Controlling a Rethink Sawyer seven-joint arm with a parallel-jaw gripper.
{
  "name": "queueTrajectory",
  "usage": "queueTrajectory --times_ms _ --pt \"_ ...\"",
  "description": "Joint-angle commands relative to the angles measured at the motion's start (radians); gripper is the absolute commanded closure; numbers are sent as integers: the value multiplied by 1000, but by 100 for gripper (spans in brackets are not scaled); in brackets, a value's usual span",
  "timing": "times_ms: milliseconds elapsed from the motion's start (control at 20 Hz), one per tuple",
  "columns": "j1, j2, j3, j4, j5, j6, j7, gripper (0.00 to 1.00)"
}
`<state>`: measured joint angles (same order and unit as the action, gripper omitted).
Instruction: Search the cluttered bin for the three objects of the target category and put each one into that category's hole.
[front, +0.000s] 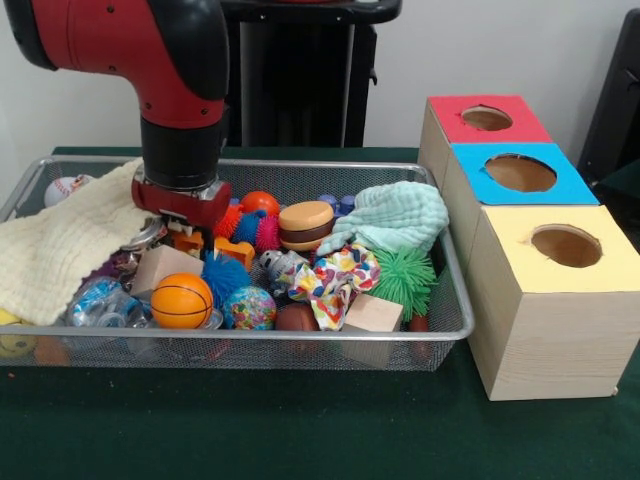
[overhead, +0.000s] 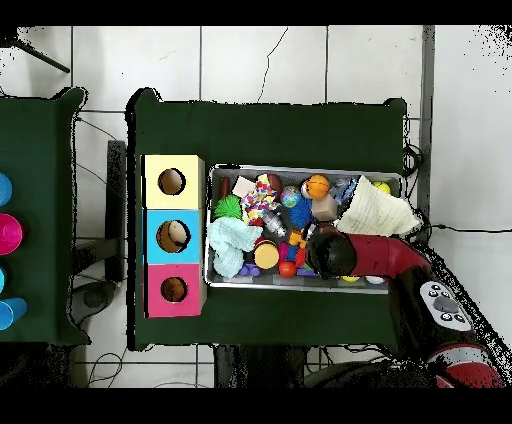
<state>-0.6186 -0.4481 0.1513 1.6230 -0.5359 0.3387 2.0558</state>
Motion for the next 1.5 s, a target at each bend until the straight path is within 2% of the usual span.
queueTrajectory --times_ms 50,450,850,900,1150,1300,1500 --pt "-49 139 139 -25 3 115 -128 0" --pt "-67 206 158 -51 -21 109 -133 0" --pt "-59 218 159 -73 -11 212 -162 0" --pt "-55 218 154 -78 -9 224 -158 100" --pt "-56 218 167 -87 -16 259 -178 100" --pt "-69 218 190 -83 -31 244 -195 100" --pt "-63 186 191 -58 -3 284 -163 100"
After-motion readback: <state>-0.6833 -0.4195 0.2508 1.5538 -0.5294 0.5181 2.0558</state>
